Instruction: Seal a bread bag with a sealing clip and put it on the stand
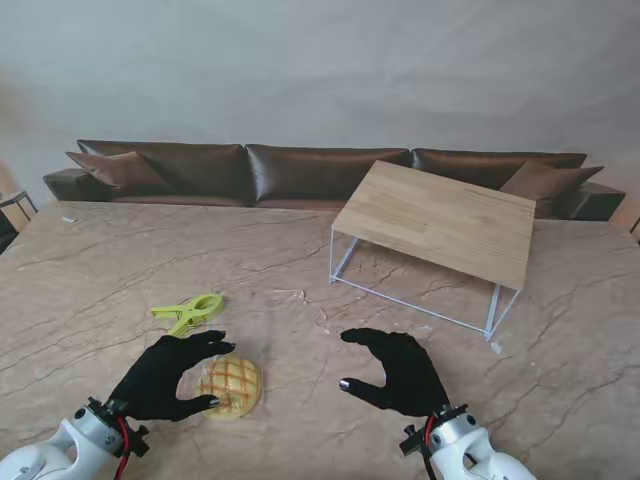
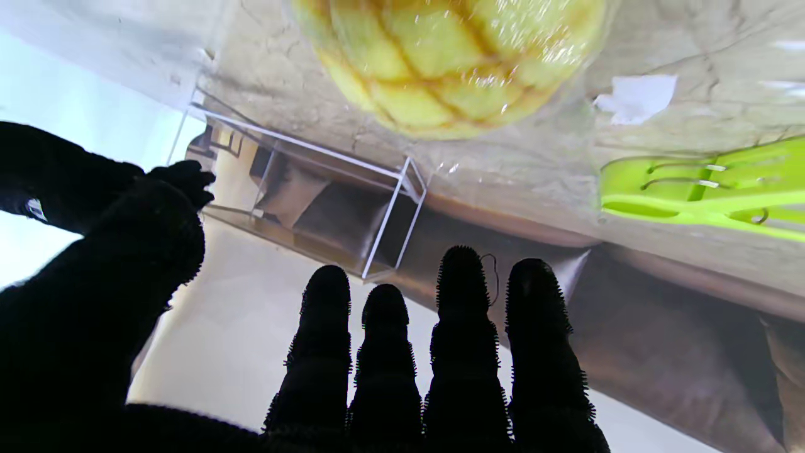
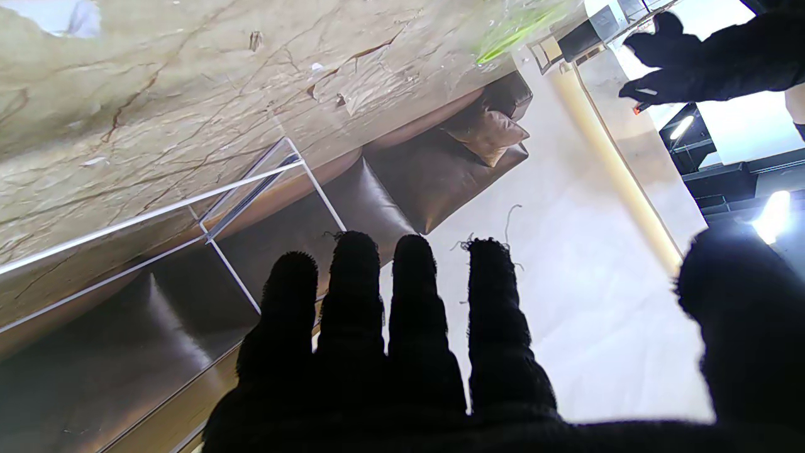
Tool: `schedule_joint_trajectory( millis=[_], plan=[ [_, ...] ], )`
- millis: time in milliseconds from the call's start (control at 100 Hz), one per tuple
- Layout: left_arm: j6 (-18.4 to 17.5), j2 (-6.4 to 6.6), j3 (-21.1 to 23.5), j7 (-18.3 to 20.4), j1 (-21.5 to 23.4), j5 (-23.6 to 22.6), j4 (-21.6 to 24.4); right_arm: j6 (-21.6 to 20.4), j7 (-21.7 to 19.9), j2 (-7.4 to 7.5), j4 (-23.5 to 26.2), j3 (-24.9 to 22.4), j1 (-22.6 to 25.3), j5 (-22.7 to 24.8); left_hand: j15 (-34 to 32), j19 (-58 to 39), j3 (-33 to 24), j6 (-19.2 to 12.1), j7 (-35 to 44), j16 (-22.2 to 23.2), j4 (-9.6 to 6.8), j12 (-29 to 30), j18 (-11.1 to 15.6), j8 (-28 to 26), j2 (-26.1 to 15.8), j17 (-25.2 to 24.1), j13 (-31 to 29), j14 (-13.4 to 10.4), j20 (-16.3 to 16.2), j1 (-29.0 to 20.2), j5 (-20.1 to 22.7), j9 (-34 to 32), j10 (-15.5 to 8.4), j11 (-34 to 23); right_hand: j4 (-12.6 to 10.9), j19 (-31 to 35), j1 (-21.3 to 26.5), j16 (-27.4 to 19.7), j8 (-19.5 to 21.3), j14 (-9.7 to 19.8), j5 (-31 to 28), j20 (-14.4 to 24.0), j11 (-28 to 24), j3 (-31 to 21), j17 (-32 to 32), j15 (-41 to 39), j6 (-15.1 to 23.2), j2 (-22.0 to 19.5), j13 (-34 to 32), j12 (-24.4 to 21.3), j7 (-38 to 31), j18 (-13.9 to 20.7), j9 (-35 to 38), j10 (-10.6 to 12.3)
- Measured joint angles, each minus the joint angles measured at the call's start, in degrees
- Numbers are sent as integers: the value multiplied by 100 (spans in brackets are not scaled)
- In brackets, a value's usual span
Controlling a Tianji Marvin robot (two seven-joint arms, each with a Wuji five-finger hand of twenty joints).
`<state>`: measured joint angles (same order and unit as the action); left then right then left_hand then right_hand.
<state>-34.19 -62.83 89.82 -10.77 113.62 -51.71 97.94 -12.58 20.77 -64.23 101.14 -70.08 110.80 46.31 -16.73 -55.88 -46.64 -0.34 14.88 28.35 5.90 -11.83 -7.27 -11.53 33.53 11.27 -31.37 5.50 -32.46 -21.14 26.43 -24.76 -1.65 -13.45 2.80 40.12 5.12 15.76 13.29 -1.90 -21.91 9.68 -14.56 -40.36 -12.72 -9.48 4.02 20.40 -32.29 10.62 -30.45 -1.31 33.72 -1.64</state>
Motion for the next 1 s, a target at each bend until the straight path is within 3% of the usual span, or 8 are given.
schedule_joint_trajectory(
  millis=[100, 200, 270, 340, 710, 1000],
  plan=[
    [-23, 90, -51, 159, -87, 8, -167, 1, 0, -3, -6, 8, -16, 1, -540, -407, -82, -121, -192, 566, 95, 0, -111, 151, 183, 144, -313, 130, -440, 6, -236, 268, -2, 22, 0, 32, 0, 0, 0, 0, 0, 0, 0, 0, -21, 0, 0, 0, 0, 0, 0, -2, 0, 0],
    [46, 163, -209, 51, -261, -463, -455, 1, -13, -4, -14, 23, -17, -36, -1154, -790, -217, -265, -203, 1044, 100, 0, -138, 162, 301, 359, -620, 194, -751, 4, -280, 304, -2, 20, 0, 54, 0, 0, 0, 0, 0, 0, 0, 0, -25, 0, 0, 0, 0, 0, 0, -6, 0, 0],
    [264, 217, -365, -99, -335, -815, -576, -9, -91, -4, -14, 22, -17, -75, -1461, -1008, -225, -268, -203, 1203, 100, 0, -139, 163, 301, 549, -750, 201, -872, 4, -280, 301, -2, 20, 0, 65, 0, 0, 0, 0, 0, 0, 0, 0, -38, 0, 0, 0, -2, 0, 0, -7, 16, 0],
    [404, 257, -500, -120, -398, -859, -658, -13, -119, -4, -14, 23, -17, -83, -1578, -1130, -311, -269, -203, 1265, 100, 0, -139, 164, 301, 664, -838, 261, -926, 2, -281, 299, -2, 20, 0, 89, 0, 0, 0, 0, 0, 0, 0, 0, -76, -2, 0, 0, -66, 0, -1, -9, 18, 0],
    [440, 332, -1403, -186, -1070, -498, -1197, 9, -36, -11, 17, 43, -7, -22, -1771, -1293, -572, -271, -154, 1294, 101, -95, -143, 94, 364, 867, -1021, 277, -897, -239, -274, 286, -2, -25, 0, 101, 0, 0, 0, 0, -19, 0, 0, 0, -88, -3, 8, 0, -132, 1, -11, -20, 19, 0],
    [831, 304, -2411, -341, -1717, -110, -1486, 15, -62, -18, 26, -114, 79, -72, -1793, -1293, -573, -276, -84, 1296, 150, -155, -132, 88, 363, 930, -1023, 159, -716, -311, -261, 286, -2, -85, 0, 101, 2, 0, 0, 0, -25, 0, 0, 55, -88, -3, 13, 0, -136, 1, -12, -23, 19, 0]
  ],
)
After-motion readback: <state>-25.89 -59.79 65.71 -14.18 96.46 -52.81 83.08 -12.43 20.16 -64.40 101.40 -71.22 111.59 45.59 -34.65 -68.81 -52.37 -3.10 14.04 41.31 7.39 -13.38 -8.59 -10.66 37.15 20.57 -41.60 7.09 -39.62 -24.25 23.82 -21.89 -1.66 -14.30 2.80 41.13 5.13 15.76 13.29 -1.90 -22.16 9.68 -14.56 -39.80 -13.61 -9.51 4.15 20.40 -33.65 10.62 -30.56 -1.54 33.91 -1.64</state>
